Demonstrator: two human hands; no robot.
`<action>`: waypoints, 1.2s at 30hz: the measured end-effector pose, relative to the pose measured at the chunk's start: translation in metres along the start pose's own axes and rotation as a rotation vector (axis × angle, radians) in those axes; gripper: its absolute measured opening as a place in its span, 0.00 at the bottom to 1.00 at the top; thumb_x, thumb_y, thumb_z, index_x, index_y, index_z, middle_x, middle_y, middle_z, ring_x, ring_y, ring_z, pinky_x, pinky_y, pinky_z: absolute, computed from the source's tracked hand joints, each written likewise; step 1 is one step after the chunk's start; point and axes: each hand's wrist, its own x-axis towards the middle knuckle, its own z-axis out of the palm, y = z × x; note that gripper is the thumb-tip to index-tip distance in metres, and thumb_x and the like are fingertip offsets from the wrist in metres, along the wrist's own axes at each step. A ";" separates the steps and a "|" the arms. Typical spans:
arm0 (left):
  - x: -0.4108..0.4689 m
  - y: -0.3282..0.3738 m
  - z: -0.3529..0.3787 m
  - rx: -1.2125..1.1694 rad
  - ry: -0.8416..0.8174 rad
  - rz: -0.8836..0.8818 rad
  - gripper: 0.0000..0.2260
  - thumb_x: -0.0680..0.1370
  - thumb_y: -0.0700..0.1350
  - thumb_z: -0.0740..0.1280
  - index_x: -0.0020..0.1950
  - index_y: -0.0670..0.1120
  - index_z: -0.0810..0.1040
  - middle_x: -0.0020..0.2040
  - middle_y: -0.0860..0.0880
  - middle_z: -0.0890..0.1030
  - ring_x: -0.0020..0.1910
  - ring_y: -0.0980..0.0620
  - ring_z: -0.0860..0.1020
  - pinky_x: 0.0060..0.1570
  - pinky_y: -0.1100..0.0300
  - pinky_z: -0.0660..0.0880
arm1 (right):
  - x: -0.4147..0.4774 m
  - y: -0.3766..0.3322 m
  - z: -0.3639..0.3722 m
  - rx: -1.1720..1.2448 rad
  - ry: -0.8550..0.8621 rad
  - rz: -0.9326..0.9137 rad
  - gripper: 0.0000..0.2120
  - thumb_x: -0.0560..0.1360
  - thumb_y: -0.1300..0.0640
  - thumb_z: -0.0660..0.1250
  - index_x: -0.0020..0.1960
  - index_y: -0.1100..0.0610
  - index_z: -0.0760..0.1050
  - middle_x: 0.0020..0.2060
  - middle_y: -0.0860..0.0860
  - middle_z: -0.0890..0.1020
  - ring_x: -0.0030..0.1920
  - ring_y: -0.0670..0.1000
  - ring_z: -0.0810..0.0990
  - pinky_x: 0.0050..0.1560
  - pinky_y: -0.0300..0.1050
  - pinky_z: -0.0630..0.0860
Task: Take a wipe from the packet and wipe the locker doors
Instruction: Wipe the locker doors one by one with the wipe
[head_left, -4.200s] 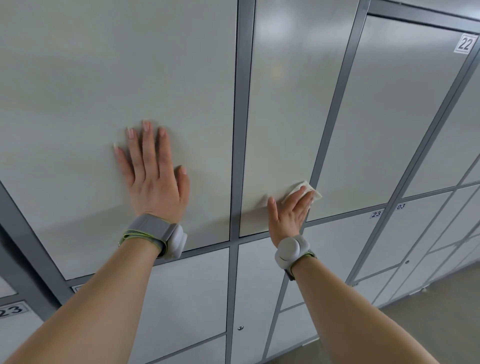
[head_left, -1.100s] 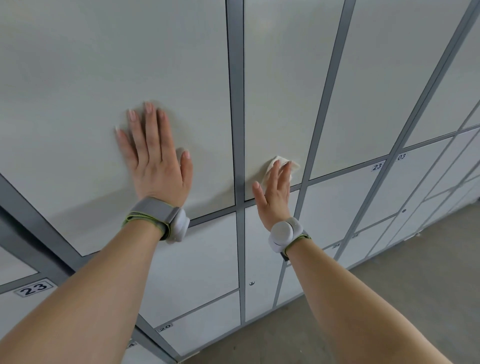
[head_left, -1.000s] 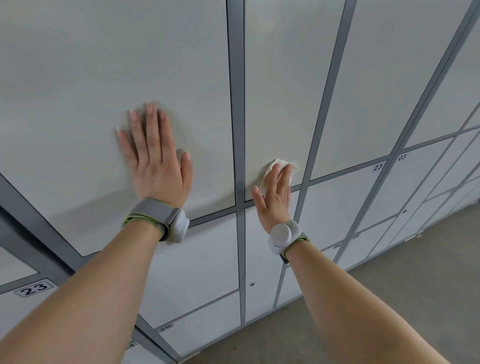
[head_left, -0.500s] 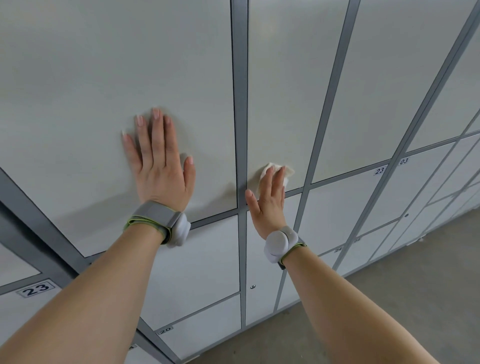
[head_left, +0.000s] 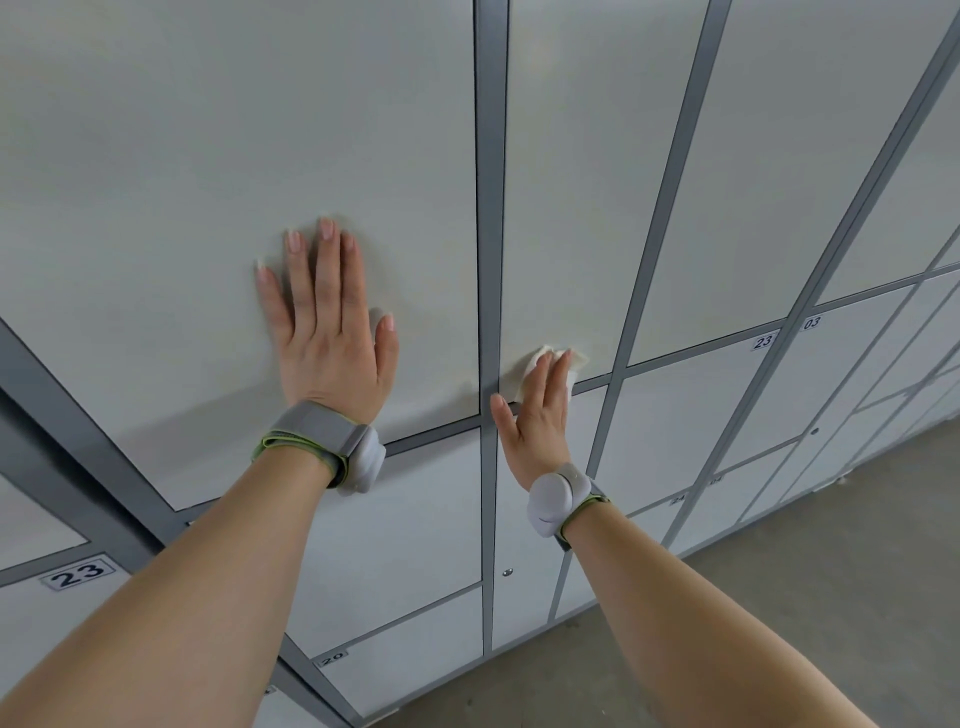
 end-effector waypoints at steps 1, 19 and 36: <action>0.000 0.000 0.000 0.000 0.002 0.002 0.28 0.77 0.46 0.57 0.74 0.35 0.55 0.73 0.35 0.61 0.72 0.36 0.53 0.72 0.47 0.37 | 0.005 -0.007 -0.001 0.017 0.028 -0.037 0.44 0.72 0.33 0.44 0.76 0.61 0.38 0.74 0.59 0.35 0.74 0.51 0.32 0.74 0.45 0.35; -0.002 -0.007 -0.006 -0.049 -0.009 0.062 0.27 0.77 0.45 0.57 0.73 0.35 0.59 0.73 0.36 0.62 0.72 0.37 0.53 0.73 0.49 0.37 | -0.004 -0.028 0.008 0.061 0.004 -0.049 0.40 0.76 0.38 0.51 0.76 0.60 0.38 0.75 0.58 0.35 0.74 0.52 0.32 0.73 0.44 0.36; -0.001 -0.037 -0.037 -0.186 -0.043 0.216 0.25 0.77 0.43 0.56 0.73 0.34 0.59 0.73 0.36 0.63 0.73 0.38 0.55 0.75 0.49 0.44 | -0.007 -0.042 0.014 0.110 0.005 -0.036 0.42 0.75 0.38 0.51 0.76 0.63 0.40 0.74 0.60 0.35 0.75 0.54 0.34 0.73 0.41 0.39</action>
